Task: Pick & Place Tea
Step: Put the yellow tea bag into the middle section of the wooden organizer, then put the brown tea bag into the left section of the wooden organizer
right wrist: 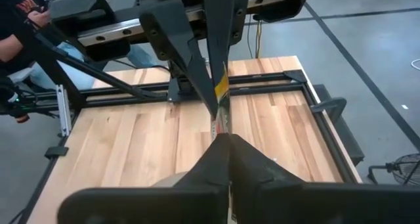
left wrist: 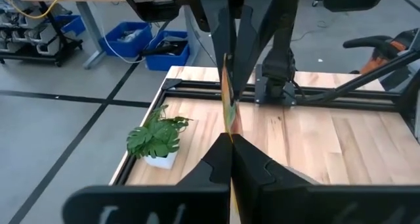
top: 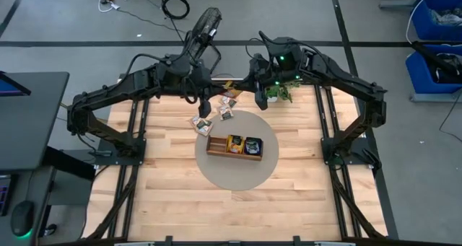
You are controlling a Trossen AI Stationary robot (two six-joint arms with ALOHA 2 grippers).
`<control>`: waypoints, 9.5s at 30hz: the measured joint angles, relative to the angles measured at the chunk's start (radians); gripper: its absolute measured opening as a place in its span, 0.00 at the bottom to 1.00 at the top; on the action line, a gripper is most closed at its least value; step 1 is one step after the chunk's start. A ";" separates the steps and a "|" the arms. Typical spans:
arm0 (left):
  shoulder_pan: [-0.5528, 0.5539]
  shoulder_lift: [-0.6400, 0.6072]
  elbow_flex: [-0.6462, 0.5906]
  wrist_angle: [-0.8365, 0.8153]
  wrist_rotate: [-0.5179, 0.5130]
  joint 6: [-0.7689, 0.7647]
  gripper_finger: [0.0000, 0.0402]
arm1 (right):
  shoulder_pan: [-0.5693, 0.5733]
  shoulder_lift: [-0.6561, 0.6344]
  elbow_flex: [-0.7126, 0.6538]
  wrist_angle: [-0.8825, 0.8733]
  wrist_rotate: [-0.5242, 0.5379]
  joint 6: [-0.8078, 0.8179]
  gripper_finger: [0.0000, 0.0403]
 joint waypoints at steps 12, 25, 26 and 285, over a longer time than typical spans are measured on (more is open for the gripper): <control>0.029 -0.013 0.001 -0.101 -0.164 -0.010 0.27 | 0.024 0.002 0.000 -0.065 0.070 0.033 0.00; 0.121 -0.024 0.001 -0.211 -0.187 -0.100 0.43 | 0.169 0.016 -0.311 0.034 0.105 0.138 0.00; 0.121 -0.024 0.001 -0.213 -0.187 -0.099 0.43 | 0.179 0.016 -0.348 0.069 0.105 0.154 0.00; 0.024 -0.152 -0.594 0.953 -0.337 -0.666 0.06 | 0.201 -0.103 -0.614 0.948 0.705 0.422 0.56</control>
